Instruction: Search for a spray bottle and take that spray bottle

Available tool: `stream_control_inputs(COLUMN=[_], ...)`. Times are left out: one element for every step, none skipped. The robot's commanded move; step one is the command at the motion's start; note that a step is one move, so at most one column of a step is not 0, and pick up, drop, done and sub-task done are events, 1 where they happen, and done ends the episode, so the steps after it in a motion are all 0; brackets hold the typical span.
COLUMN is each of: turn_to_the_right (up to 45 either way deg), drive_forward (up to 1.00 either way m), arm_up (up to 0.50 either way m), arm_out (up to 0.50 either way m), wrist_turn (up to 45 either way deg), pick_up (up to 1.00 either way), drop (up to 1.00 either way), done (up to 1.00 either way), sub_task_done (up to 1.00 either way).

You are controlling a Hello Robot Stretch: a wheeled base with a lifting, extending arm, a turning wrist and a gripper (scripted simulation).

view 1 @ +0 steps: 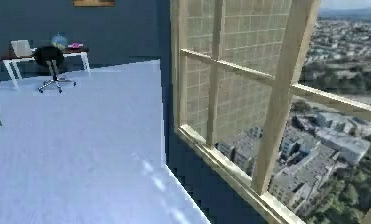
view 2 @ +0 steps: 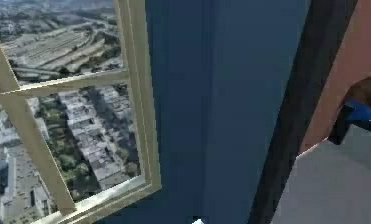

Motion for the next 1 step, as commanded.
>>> stream_control_inputs(turn_to_the_right=[-33.0], drive_forward=[0.00], arm_up=[0.00], arm_out=[0.00], wrist_turn=[0.0], pick_up=[0.00], drop=[0.00], done=[0.00], sub_task_done=[0.00])
